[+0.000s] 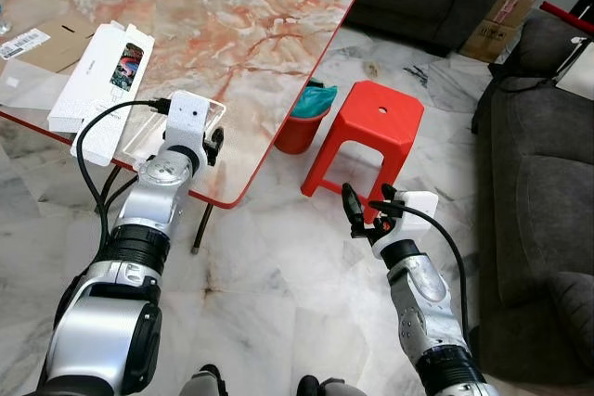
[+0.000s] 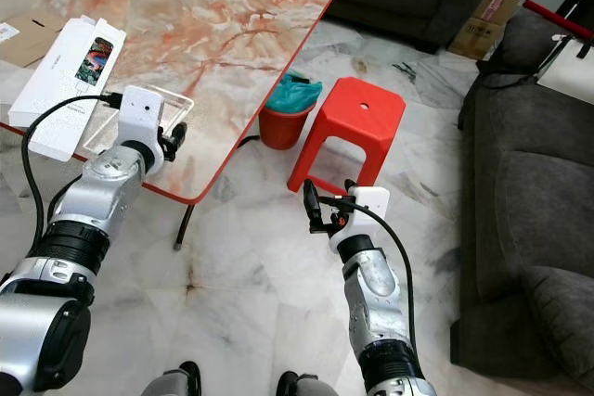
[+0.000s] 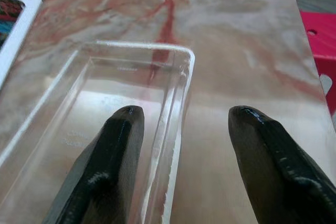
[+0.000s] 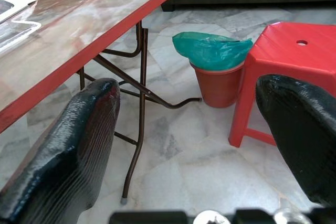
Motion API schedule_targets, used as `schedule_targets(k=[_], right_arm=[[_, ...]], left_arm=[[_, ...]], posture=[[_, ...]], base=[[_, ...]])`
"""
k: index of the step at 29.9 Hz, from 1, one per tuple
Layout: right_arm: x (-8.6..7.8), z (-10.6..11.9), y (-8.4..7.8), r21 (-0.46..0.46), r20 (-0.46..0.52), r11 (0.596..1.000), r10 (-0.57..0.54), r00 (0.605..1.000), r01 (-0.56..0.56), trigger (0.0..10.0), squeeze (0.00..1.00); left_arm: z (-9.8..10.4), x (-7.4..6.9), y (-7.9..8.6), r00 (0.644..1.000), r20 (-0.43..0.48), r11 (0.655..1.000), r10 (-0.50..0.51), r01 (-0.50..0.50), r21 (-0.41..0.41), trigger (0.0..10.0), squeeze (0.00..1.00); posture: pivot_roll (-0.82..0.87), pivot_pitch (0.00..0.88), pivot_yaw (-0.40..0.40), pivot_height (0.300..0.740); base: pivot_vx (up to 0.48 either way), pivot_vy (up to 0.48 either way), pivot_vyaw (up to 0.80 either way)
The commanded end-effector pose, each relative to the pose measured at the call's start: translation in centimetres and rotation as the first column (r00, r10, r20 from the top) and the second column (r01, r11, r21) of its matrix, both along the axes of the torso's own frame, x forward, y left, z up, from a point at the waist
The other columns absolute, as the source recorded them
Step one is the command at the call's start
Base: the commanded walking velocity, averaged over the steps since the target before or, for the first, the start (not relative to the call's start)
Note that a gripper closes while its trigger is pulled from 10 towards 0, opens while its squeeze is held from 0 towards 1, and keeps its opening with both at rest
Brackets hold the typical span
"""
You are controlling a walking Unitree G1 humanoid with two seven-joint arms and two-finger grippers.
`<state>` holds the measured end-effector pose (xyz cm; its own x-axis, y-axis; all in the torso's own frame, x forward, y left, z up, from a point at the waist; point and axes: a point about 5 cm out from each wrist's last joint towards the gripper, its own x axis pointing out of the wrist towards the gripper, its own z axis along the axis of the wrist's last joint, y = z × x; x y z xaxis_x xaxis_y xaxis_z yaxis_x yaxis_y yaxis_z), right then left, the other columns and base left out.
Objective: Picking trash to rubbish bin
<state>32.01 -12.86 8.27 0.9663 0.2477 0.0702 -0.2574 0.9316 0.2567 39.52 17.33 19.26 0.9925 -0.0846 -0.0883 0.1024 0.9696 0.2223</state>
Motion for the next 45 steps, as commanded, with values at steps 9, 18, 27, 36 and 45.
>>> schedule_targets(k=[9, 18, 27, 36, 45], right_arm=[[-0.2, 0.0, -0.6, -0.002, -0.001, 1.0, -0.013, 1.0, 0.013, 10.0, 0.0], [-0.2, 0.0, -0.6, -0.003, -0.001, 1.0, -0.01, 1.0, 0.01, 10.0, 0.0], [-0.1, 0.0, -0.5, -0.003, -0.002, 1.0, -0.006, 1.0, 0.006, 10.0, 0.0], [-0.1, 0.0, -0.5, -0.004, -0.002, 1.0, -0.004, 1.0, 0.004, 10.0, 0.0], [-0.2, 0.0, -0.5, -0.002, -0.003, 1.0, -0.004, 1.0, 0.004, 10.0, 0.0]], left_arm=[[-2.3, -0.7, 0.4, 0.996, -0.088, 0.999, 0.013, -0.011, 0.033, 10.0, 0.0], [-1.8, -0.8, 0.5, 0.997, -0.072, 0.999, 0.033, -0.031, 0.035, 10.0, 0.0], [-0.8, -0.7, 0.8, 0.998, -0.038, 0.998, 0.04, -0.038, 0.058, 10.0, 0.0], [-1.4, -1.0, 1.1, 0.997, -0.065, 0.997, 0.051, -0.047, 0.063, 10.0, 0.0], [-2.3, -1.2, 0.8, 0.992, -0.114, 0.997, 0.052, -0.045, 0.062, 10.0, 0.0]], posture=[[0.06, 0.193, -0.171, 0.74], [0.06, 0.194, -0.175, 0.74], [0.06, 0.19, -0.177, 0.74], [0.06, 0.195, -0.18, 0.74], [0.06, 0.195, -0.179, 0.74]], base=[[0.0, 0.0, 0.0], [0.0, 0.0, 0.0], [0.0, 0.0, 0.0], [0.0, 0.0, 0.0], [0.0, 0.0, 0.0]])
